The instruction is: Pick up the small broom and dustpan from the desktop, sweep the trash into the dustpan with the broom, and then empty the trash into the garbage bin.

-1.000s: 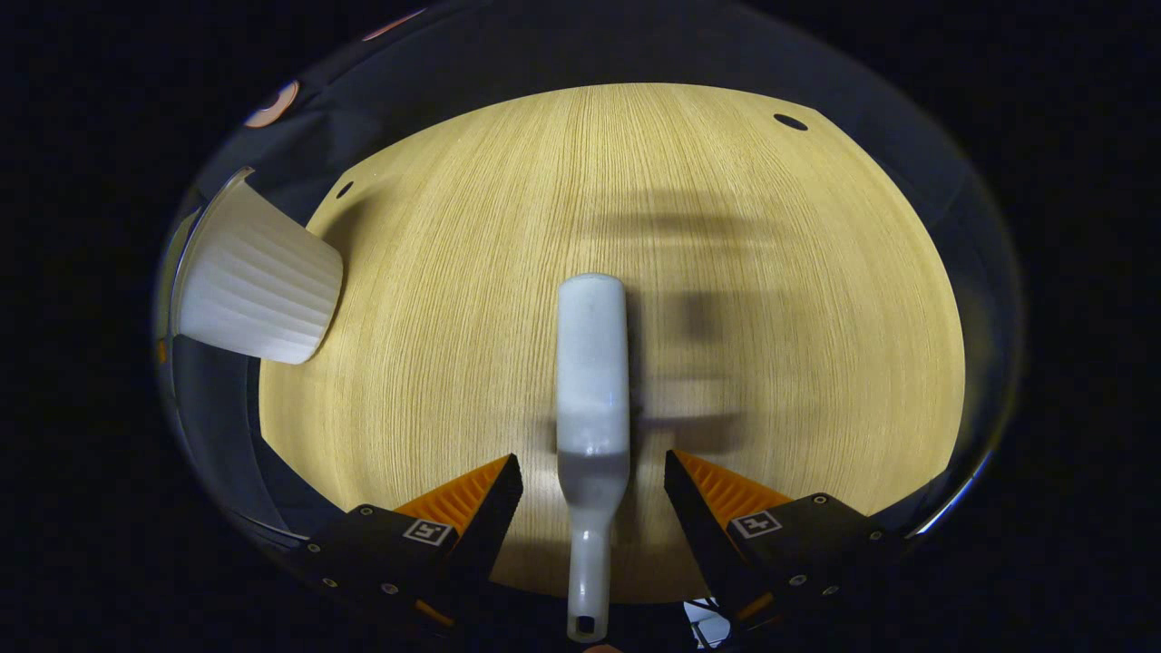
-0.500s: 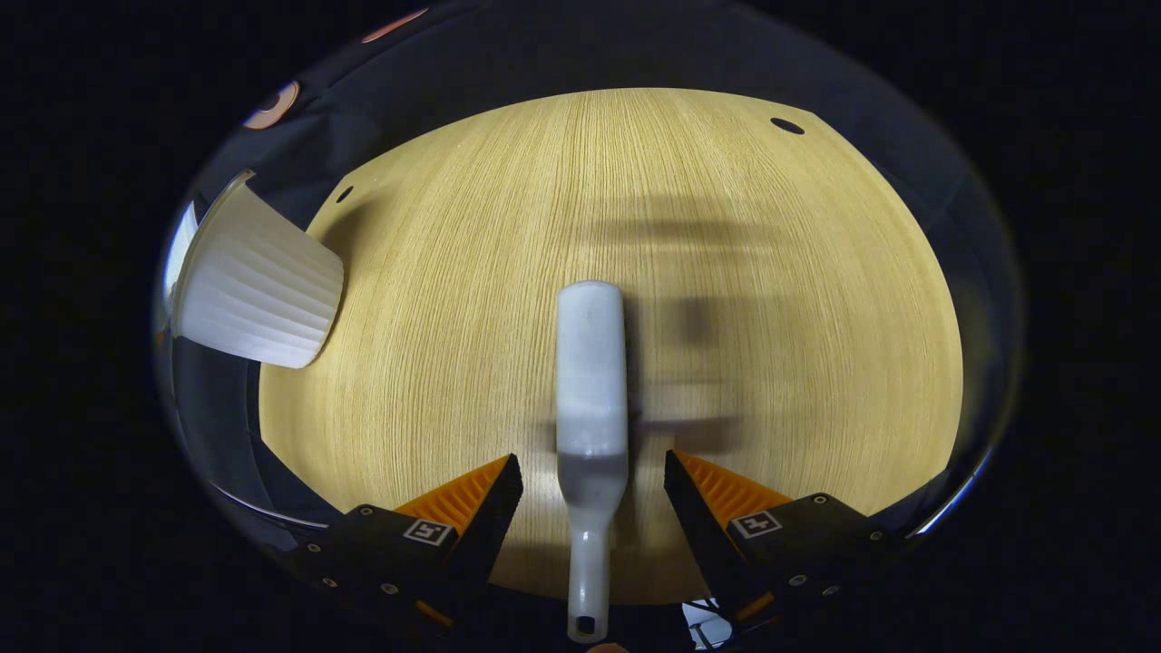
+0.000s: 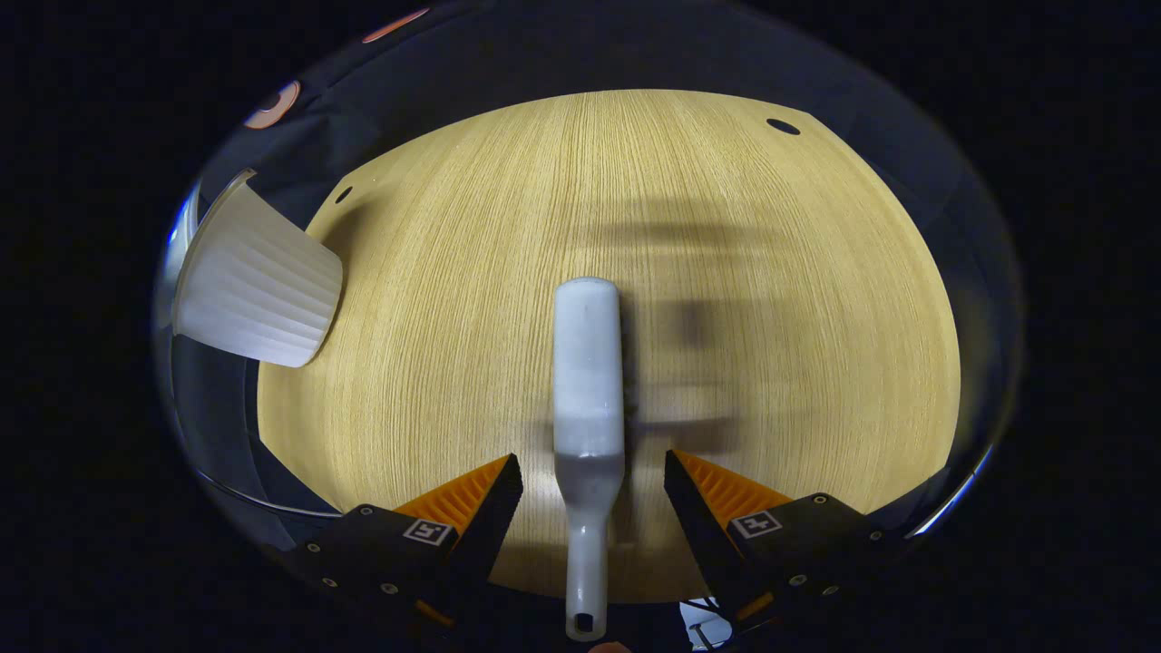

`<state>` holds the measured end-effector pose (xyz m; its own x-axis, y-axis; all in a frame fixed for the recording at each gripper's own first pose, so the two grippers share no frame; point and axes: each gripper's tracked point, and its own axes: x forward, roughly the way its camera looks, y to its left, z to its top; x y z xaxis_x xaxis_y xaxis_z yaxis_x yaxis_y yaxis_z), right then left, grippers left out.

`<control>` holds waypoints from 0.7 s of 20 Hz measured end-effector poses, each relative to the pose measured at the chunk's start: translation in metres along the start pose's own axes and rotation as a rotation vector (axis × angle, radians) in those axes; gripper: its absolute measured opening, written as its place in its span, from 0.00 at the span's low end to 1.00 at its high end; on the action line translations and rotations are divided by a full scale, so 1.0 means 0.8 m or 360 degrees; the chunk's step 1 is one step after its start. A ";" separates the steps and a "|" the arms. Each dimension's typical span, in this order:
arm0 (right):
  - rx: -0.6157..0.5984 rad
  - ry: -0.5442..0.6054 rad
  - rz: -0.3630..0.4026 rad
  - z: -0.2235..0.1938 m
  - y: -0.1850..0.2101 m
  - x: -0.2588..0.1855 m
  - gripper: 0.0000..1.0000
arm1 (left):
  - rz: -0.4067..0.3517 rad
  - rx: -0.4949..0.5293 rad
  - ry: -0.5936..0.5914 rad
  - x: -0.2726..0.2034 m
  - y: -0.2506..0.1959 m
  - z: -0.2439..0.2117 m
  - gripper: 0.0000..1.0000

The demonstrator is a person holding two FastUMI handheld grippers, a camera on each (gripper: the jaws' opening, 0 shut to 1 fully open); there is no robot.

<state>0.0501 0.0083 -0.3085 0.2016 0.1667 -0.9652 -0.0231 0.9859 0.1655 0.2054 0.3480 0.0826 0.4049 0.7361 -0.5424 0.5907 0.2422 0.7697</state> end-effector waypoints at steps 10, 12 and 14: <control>0.0038 -0.0026 0.0043 0.005 0.006 -0.006 0.95 | -0.0715 -0.1327 -0.0286 -0.015 -0.128 0.127 0.33; 0.0032 -0.0045 0.0039 0.007 0.005 -0.010 0.95 | -0.0864 -0.1482 -0.0406 -0.036 -0.146 0.184 0.33; 0.0021 -0.0065 0.0032 0.009 0.003 -0.012 0.95 | -0.1011 -0.1560 -0.0568 -0.075 -0.156 0.234 0.28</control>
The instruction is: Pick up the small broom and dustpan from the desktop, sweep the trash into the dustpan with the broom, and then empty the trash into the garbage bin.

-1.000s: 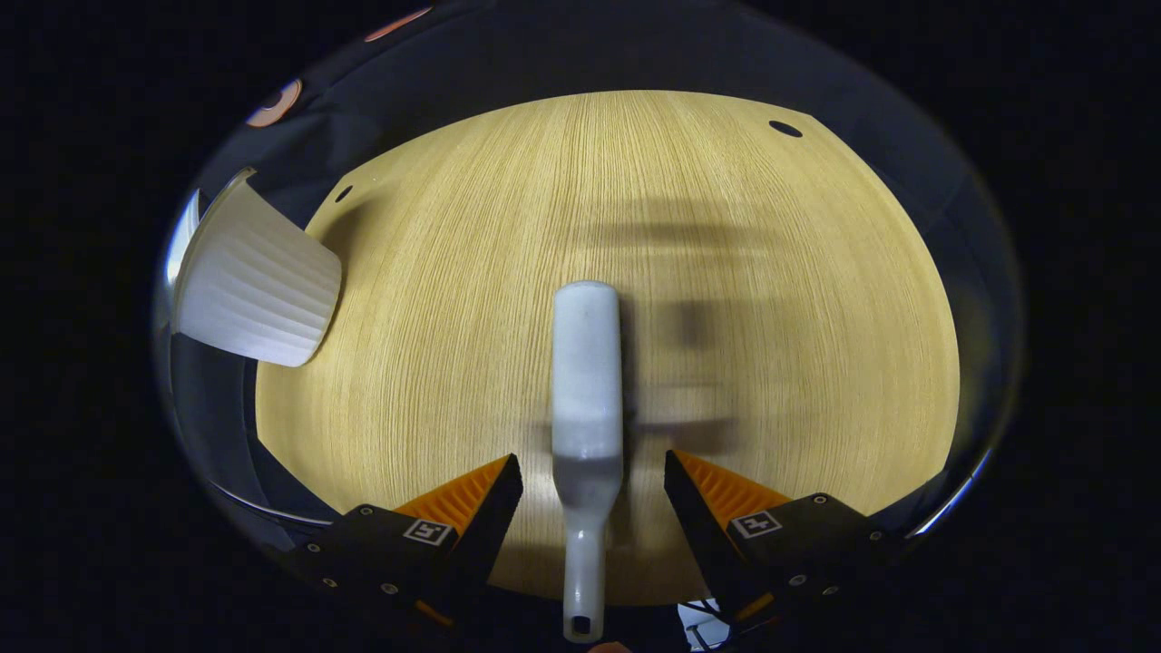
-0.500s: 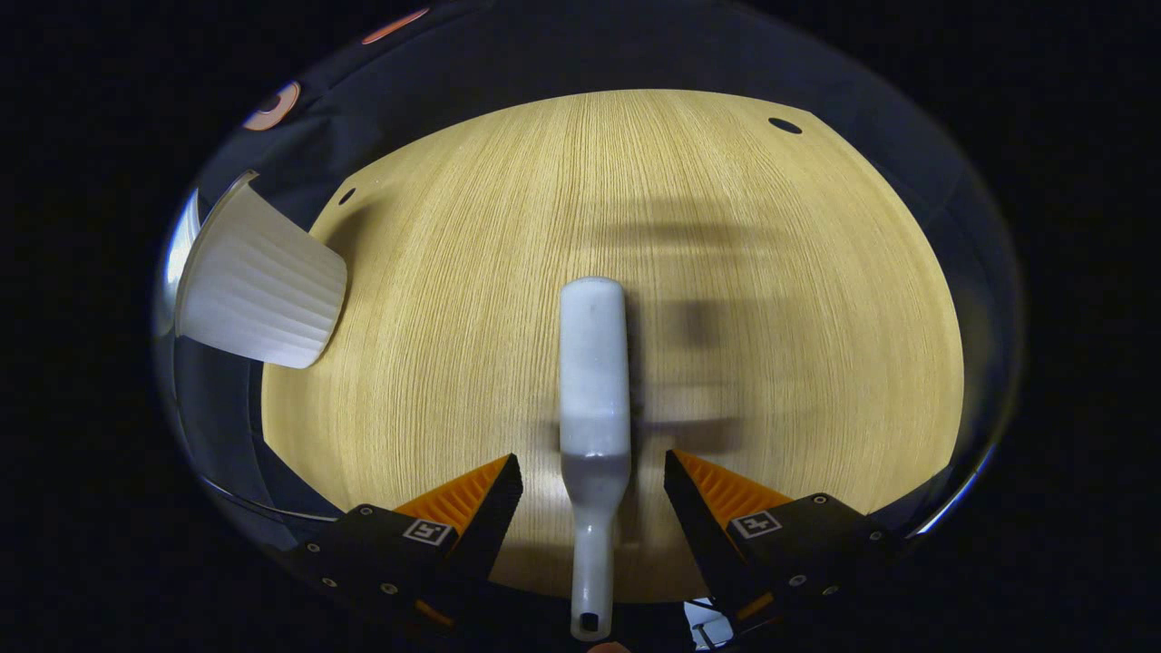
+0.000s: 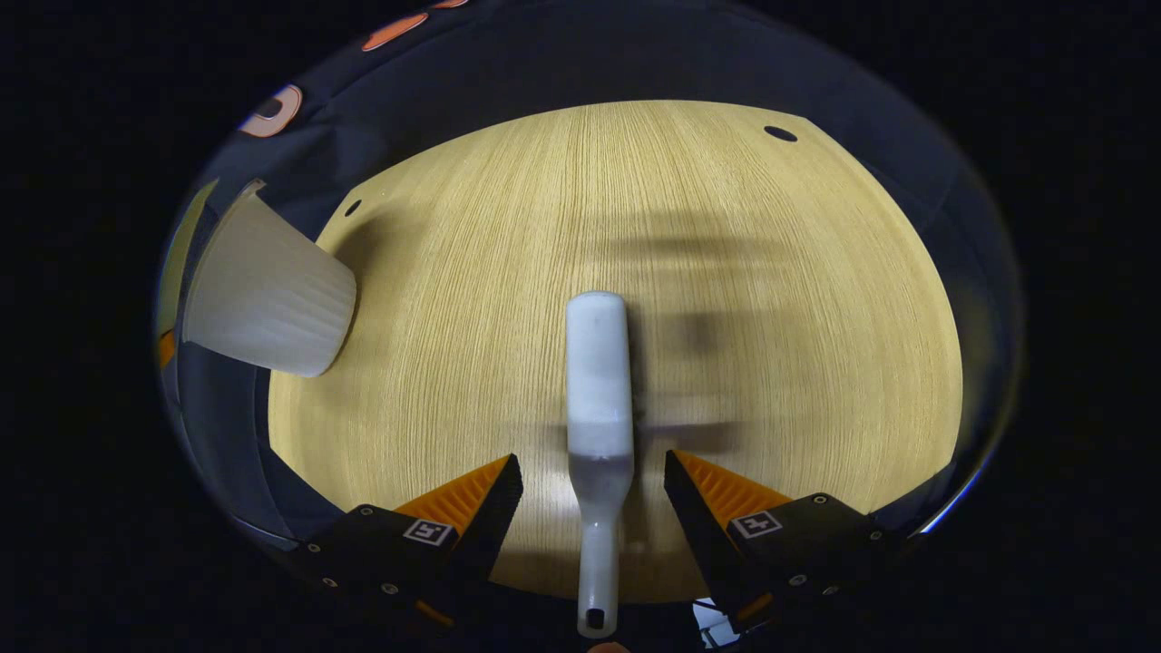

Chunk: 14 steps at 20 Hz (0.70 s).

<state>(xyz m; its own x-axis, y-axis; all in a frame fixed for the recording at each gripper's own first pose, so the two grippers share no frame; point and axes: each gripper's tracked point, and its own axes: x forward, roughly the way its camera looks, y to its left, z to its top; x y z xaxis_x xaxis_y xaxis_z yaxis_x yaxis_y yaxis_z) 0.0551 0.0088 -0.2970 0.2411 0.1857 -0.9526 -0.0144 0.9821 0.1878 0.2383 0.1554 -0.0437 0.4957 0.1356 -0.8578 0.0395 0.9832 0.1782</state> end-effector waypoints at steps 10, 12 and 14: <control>-0.0036 0.0011 -0.0018 -0.013 -0.008 -0.003 0.95 | -0.0471 0.0014 0.0040 0.085 -0.231 -0.029 0.33; -0.0044 0.0010 -0.0020 -0.014 -0.009 -0.002 0.95 | -0.0493 -0.0054 0.0145 0.111 -0.252 -0.049 0.33; -0.0038 0.0003 -0.0025 -0.013 -0.013 -0.003 0.95 | -0.0509 -0.0172 0.0249 0.139 -0.268 -0.078 0.33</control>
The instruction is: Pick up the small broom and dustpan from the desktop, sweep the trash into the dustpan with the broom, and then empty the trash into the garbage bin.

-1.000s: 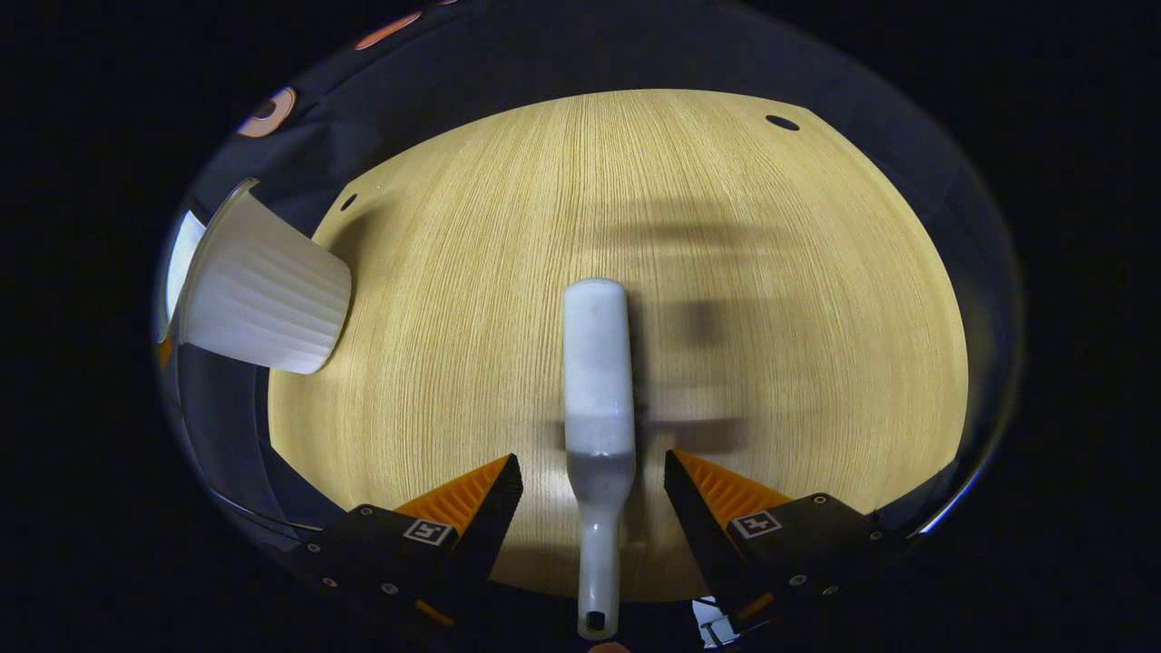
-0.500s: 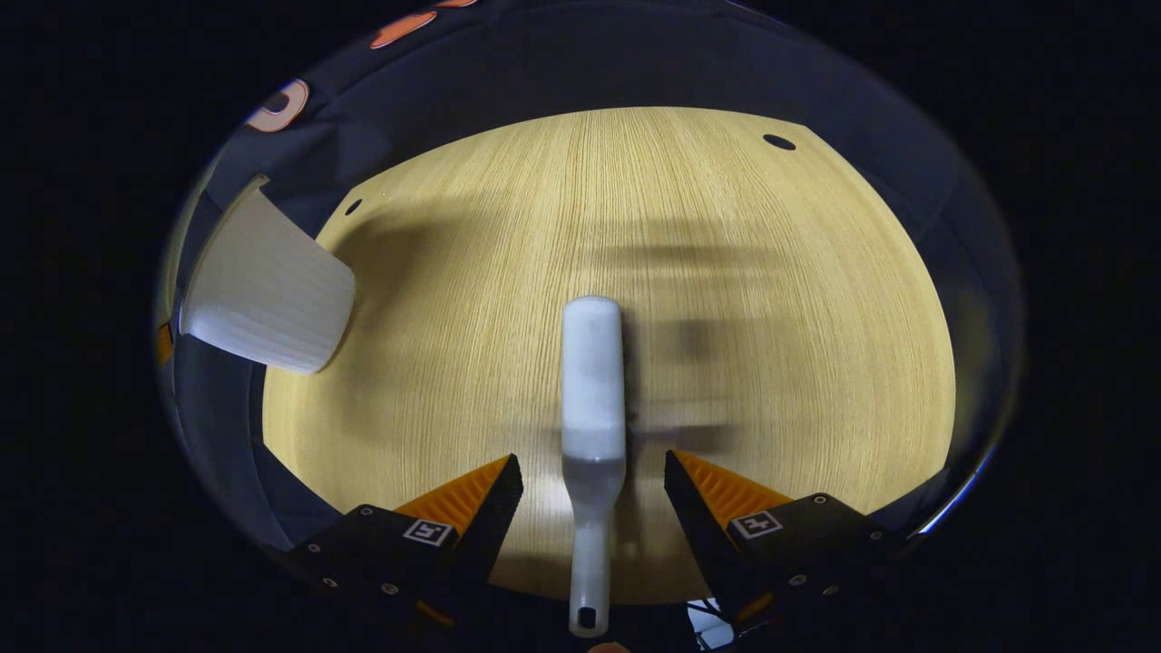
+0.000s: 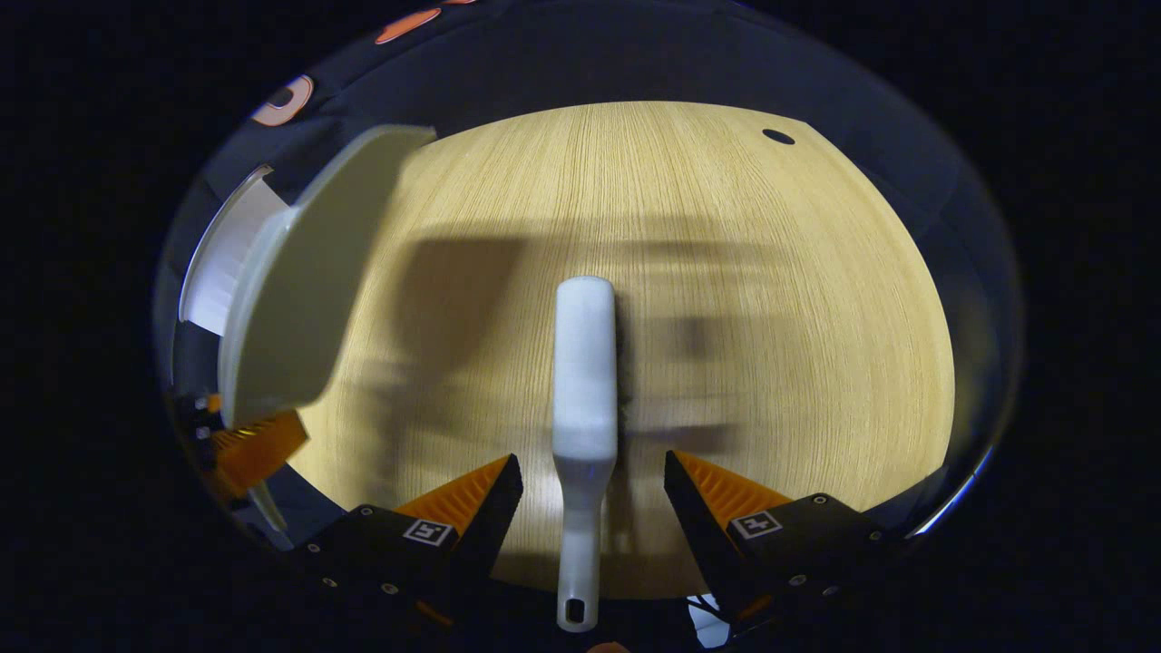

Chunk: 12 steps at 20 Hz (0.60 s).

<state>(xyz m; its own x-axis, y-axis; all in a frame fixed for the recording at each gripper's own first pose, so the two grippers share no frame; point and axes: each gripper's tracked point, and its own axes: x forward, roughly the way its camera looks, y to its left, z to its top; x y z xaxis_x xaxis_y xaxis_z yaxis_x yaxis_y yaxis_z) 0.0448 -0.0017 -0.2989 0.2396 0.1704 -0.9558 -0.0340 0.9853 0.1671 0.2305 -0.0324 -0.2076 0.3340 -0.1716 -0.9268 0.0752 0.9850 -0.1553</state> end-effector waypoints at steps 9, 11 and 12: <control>-0.0011 0.0021 -0.0030 -0.003 -0.005 0.002 0.95 | 0.0088 -0.0227 0.0306 0.078 -0.001 -0.073 0.33; -0.0018 0.0026 -0.0036 -0.003 -0.007 0.004 0.95 | 0.0112 -0.0219 0.0344 0.081 0.000 -0.075 0.33; -0.0021 0.0031 -0.0040 -0.004 -0.008 0.004 0.95 | 0.0132 -0.0217 0.0357 0.084 0.003 -0.076 0.33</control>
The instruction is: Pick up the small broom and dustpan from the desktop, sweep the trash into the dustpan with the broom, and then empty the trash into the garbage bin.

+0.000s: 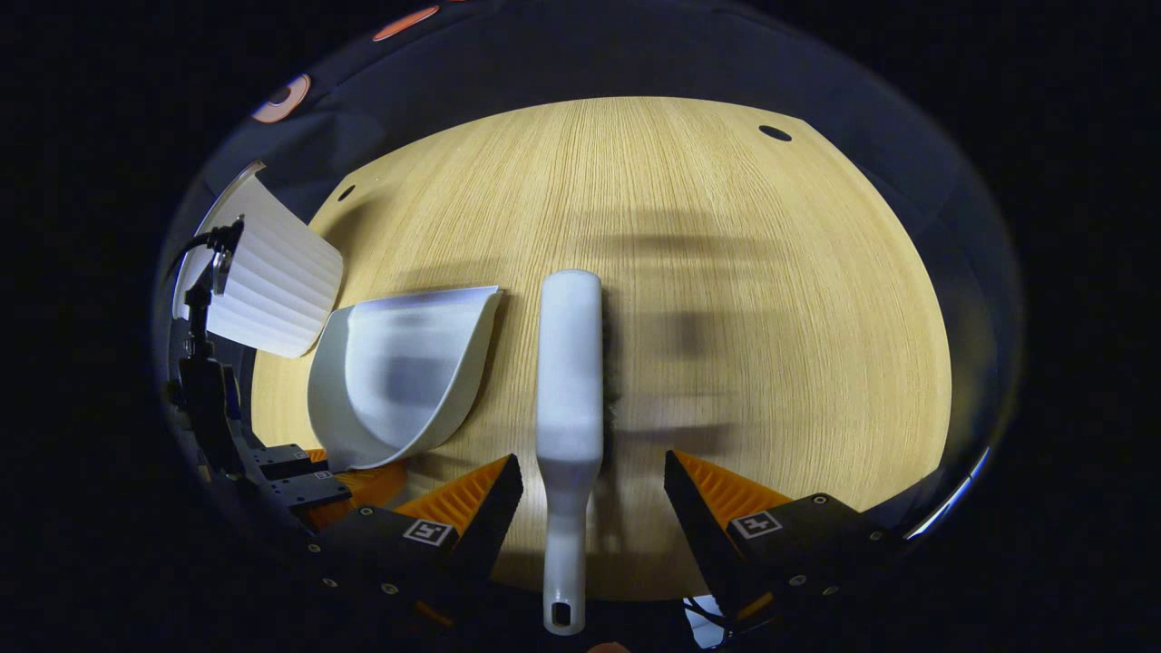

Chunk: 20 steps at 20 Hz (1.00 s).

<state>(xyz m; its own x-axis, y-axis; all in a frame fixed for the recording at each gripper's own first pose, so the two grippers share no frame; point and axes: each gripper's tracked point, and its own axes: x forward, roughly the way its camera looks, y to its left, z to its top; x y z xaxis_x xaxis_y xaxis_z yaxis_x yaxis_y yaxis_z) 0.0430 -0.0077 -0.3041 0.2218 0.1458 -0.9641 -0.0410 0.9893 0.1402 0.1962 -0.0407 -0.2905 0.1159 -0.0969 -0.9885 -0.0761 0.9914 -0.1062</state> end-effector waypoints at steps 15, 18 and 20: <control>-0.0049 -0.0275 -0.0008 0.046 -0.009 -0.048 0.95 | 0.0071 0.0050 -0.0138 -0.077 0.004 0.018 0.96; -0.0075 -0.0436 -0.0056 0.077 -0.019 -0.080 0.95 | 0.0112 0.0077 -0.0357 -0.124 0.013 0.058 0.98; -0.0069 -0.0553 -0.0074 0.097 -0.022 -0.107 0.95 | 0.0111 0.0088 -0.0525 -0.156 0.001 0.082 0.98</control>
<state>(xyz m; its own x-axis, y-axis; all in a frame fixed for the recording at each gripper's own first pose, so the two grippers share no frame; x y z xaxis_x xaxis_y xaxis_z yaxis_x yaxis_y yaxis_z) 0.1006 -0.0372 -0.2066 0.5422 0.1020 -0.8340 -0.0629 0.9948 0.0807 0.2468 -0.0218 -0.1599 0.4270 -0.0041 -0.9042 -0.0421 0.9988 -0.0244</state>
